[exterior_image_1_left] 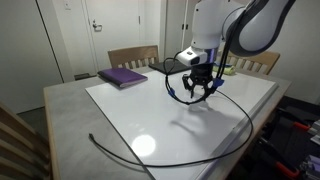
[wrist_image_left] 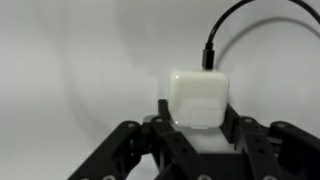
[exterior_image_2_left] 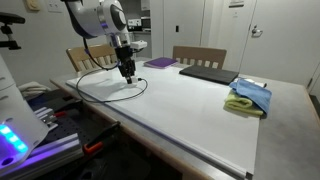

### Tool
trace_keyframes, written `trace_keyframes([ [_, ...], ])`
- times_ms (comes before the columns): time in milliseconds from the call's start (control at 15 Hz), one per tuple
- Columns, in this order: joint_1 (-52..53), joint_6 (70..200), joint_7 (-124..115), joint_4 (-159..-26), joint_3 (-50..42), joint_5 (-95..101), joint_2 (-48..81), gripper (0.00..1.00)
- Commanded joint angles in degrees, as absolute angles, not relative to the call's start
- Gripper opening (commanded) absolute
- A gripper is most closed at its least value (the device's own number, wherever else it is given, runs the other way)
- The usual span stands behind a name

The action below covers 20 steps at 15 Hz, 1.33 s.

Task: Unwind the phone charger on the whiteboard

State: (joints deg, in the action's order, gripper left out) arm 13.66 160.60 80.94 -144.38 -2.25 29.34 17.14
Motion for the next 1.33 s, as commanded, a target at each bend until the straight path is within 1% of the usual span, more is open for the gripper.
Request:
trace_keyframes([
  [0,12.93,155.93,73.59,-143.14,-2.16,32.99,17.09,0.26],
  [267,10.75,150.0,62.16,-141.71,-2.41,32.76,17.43,0.26],
  [467,7.82,147.92,55.61,-142.07,-3.11,32.68,16.96,0.26],
  [1133,-1.11,145.84,37.09,-140.18,-4.6,26.86,16.55,0.26],
  [1200,-1.06,147.26,39.21,-140.89,-4.05,29.22,17.08,0.26],
  [1267,-1.36,147.29,38.9,-140.78,-4.06,29.14,17.08,0.51],
])
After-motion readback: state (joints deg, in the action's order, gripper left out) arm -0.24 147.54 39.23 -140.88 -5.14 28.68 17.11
